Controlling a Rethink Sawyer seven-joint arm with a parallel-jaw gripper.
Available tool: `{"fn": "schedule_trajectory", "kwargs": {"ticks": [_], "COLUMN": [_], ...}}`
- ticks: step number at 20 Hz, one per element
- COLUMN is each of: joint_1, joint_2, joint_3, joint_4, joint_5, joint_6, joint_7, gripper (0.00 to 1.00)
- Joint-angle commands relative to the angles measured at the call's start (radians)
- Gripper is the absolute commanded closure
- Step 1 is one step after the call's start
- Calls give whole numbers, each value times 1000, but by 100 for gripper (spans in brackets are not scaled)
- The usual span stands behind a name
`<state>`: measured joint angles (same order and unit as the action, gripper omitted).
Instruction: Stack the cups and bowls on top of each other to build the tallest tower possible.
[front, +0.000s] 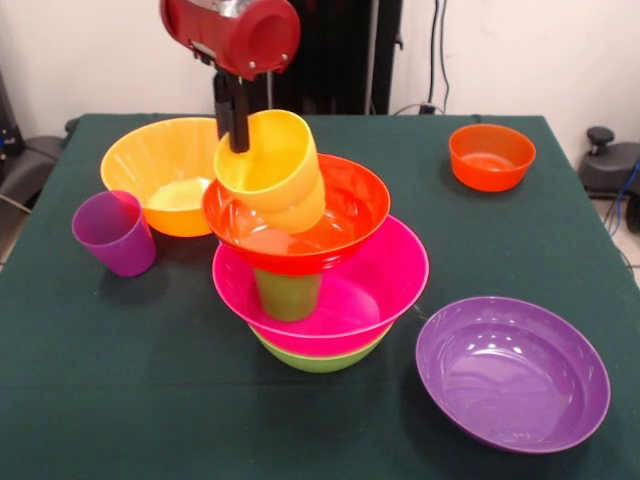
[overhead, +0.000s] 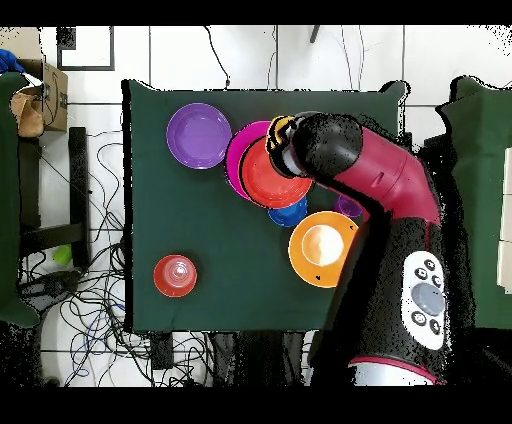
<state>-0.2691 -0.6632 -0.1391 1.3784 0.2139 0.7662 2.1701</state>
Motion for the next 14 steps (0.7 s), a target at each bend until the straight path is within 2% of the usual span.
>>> {"fn": "schedule_trajectory", "kwargs": {"ticks": [1, 8, 14], "joint_1": [40, 46, 43], "joint_2": [8, 9, 28], "joint_3": [39, 44, 42], "joint_4": [167, 217, 207], "joint_5": [-10, -8, -9], "joint_6": [-98, -160, -173], "joint_7": [137, 128, 122], "gripper": [100, 100, 100]}}
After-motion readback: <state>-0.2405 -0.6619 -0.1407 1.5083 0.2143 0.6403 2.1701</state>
